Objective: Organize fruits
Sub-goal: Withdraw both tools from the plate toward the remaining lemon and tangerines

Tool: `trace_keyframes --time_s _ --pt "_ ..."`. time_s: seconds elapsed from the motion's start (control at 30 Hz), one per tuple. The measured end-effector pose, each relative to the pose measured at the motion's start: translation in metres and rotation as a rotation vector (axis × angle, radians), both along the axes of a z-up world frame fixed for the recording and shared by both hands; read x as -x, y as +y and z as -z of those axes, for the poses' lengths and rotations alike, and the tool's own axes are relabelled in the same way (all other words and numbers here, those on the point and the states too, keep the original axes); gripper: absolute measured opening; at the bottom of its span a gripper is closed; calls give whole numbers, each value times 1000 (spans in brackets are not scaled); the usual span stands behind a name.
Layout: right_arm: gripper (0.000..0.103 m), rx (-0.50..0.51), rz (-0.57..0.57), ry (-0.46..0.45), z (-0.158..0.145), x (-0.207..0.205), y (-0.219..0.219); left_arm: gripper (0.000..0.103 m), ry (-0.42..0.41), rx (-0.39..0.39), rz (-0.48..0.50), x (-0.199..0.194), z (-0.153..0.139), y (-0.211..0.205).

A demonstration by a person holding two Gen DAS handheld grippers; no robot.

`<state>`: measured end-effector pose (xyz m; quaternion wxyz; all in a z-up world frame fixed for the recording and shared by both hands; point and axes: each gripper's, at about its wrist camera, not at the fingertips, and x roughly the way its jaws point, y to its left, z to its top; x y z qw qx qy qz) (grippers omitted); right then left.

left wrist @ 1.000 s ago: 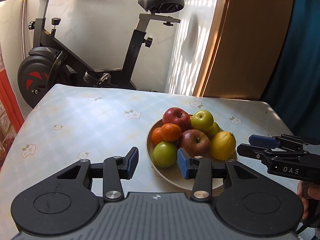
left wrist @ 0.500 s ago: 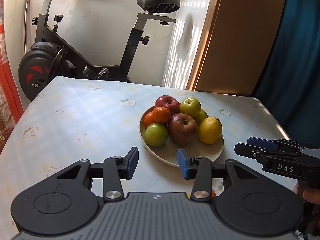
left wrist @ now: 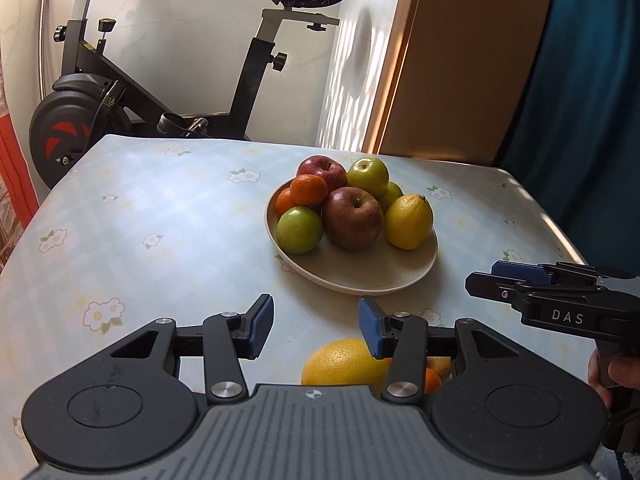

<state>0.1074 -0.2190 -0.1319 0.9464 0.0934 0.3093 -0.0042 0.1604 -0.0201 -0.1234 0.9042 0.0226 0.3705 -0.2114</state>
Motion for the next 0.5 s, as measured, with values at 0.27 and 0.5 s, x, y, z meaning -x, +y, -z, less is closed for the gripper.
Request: trace_keyframes --time_s 0.27,0.5 --pt "45 -7 -24 19 7 0 5 50 63 15 39 4 11 1" --pt "45 -14 -29 20 8 0 4 55 101 -3 60 9 20 -3"
